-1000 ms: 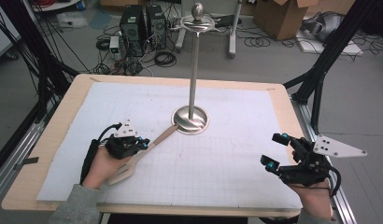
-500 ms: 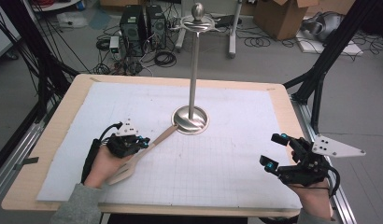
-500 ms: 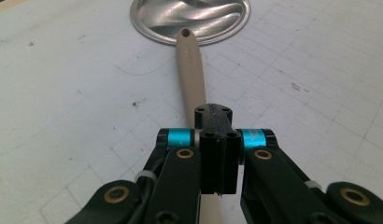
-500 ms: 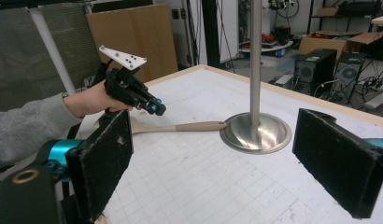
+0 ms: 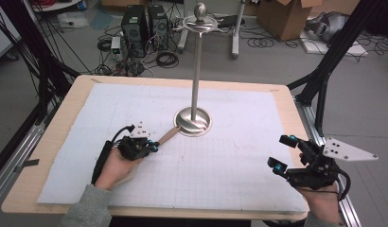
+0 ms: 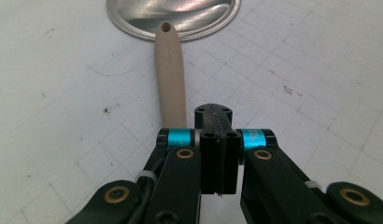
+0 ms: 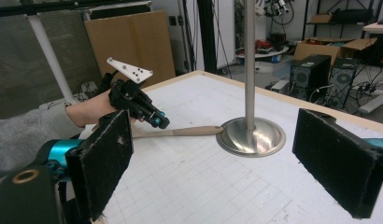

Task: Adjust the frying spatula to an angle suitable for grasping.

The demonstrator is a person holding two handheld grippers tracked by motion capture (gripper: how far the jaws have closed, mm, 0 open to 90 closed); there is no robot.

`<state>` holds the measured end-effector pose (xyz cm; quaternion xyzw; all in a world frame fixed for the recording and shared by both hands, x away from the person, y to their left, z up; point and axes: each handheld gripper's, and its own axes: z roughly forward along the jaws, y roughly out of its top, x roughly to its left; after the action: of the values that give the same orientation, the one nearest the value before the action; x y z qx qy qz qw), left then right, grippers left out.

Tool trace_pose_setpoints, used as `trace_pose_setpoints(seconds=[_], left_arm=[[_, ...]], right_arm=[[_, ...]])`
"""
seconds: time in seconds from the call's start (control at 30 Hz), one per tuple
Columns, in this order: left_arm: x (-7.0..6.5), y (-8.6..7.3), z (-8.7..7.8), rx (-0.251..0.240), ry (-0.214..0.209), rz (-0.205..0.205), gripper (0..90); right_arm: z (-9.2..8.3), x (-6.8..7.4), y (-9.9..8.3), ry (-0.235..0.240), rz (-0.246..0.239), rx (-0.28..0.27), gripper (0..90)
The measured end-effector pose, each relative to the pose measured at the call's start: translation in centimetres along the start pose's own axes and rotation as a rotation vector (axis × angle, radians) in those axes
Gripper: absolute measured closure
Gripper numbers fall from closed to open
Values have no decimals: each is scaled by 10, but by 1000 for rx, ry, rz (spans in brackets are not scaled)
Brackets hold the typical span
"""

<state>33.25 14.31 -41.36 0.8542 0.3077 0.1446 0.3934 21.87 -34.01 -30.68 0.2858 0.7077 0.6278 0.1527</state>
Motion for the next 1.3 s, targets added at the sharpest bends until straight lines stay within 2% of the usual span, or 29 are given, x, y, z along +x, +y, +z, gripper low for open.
trace_pose_setpoints(seconds=[0.13,0.27,0.4,0.53,0.87,1.1,1.2,1.3], left_arm=[[4,-1,-1,2,-7,-12,895],[8,-2,0,8,-13,-56,895],[9,-3,4,15,-18,-42,895],[8,-4,9,48,-15,-28,895],[10,-5,13,70,3,-51,894],[8,-4,18,99,-5,-43,894],[9,-4,18,103,5,-59,894],[9,-1,19,134,31,-45,894]], right_arm=[[1,0,0,2,0,6,113],[3,2,0,12,1,13,113],[3,1,0,12,-6,16,113],[3,0,-1,11,2,16,113],[2,1,0,14,0,15,113],[4,0,-1,17,4,20,113],[4,0,-1,18,1,19,113],[3,1,-1,17,5,20,113]])
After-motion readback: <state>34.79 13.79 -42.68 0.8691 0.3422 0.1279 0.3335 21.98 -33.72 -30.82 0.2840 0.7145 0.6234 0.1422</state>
